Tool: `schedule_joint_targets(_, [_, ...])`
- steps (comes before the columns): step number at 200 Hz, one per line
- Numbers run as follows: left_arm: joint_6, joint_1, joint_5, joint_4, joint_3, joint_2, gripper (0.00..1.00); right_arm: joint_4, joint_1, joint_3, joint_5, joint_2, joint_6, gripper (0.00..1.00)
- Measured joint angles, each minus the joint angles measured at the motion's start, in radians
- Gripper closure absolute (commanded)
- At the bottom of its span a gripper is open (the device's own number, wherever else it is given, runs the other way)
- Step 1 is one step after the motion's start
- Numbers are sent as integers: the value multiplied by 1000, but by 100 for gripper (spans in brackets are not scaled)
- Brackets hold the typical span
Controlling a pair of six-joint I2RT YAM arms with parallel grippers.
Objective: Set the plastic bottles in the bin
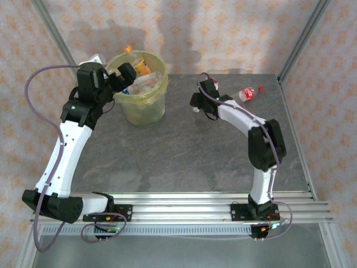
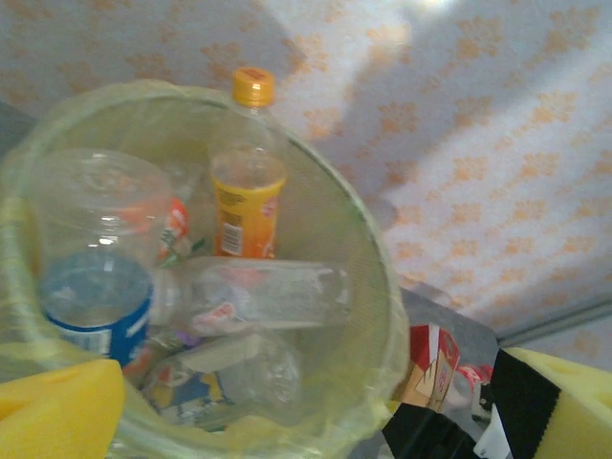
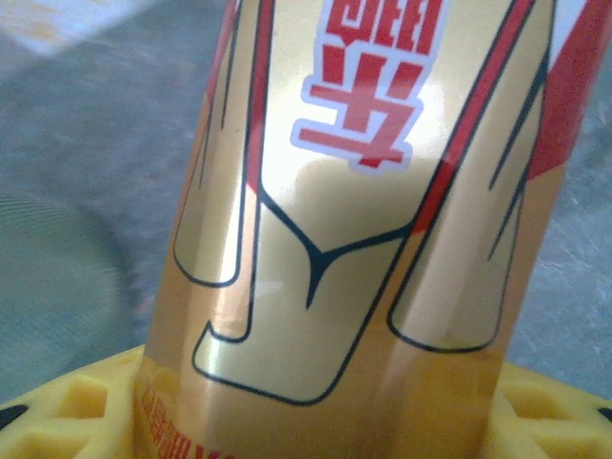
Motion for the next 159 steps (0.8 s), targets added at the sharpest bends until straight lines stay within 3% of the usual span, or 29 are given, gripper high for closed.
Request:
schedule_joint_targets(55, [16, -107, 54, -21, 105, 107, 0, 328, 38, -275, -185, -293, -120, 69])
schedule_joint_targets(159, [77, -229, 259, -56, 280, 318, 0, 550, 89, -333, -415, -427, -196, 69])
